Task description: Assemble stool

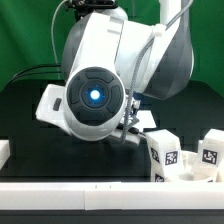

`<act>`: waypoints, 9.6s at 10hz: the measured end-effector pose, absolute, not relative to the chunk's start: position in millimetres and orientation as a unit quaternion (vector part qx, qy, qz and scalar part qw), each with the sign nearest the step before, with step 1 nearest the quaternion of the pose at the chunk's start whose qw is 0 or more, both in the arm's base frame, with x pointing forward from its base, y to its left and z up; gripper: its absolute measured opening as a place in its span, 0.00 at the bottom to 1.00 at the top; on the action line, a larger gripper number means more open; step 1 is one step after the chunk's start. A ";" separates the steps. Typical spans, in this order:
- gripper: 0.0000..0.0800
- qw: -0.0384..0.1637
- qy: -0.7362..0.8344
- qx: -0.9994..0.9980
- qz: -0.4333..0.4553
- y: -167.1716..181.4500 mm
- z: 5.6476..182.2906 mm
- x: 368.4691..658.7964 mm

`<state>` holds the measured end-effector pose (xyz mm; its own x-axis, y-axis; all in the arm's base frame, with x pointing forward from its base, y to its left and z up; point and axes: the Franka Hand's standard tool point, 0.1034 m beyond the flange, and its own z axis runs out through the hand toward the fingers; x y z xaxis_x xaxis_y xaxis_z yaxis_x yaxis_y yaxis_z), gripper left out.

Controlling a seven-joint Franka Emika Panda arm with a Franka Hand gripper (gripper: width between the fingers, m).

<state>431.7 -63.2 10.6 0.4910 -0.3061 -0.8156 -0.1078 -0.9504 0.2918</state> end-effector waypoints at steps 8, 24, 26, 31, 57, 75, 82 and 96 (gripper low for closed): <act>0.42 0.095 -0.099 0.893 -0.428 -36.1 92.2 462.4; 0.42 0.009 -0.085 0.984 0.156 98.9 132.0 558.6; 0.42 -0.010 -0.071 0.975 0.212 111.9 128.8 559.4; 0.42 0.007 -0.025 0.963 0.267 93.1 112.2 583.8; 0.81 0.009 -0.059 0.988 0.143 89.7 77.4 556.7; 0.43 -0.074 -0.703 0.707 -0.016 84.9 77.1 577.9; 0.80 -0.085 -0.439 0.894 0.015 93.2 105.9 587.2; 0.81 0.006 0.395 0.918 -0.003 115.2 94.2 589.1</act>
Offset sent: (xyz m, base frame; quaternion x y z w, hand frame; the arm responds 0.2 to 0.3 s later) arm 0.0000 0.0000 0.0000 0.0000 0.0000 0.0000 1.0000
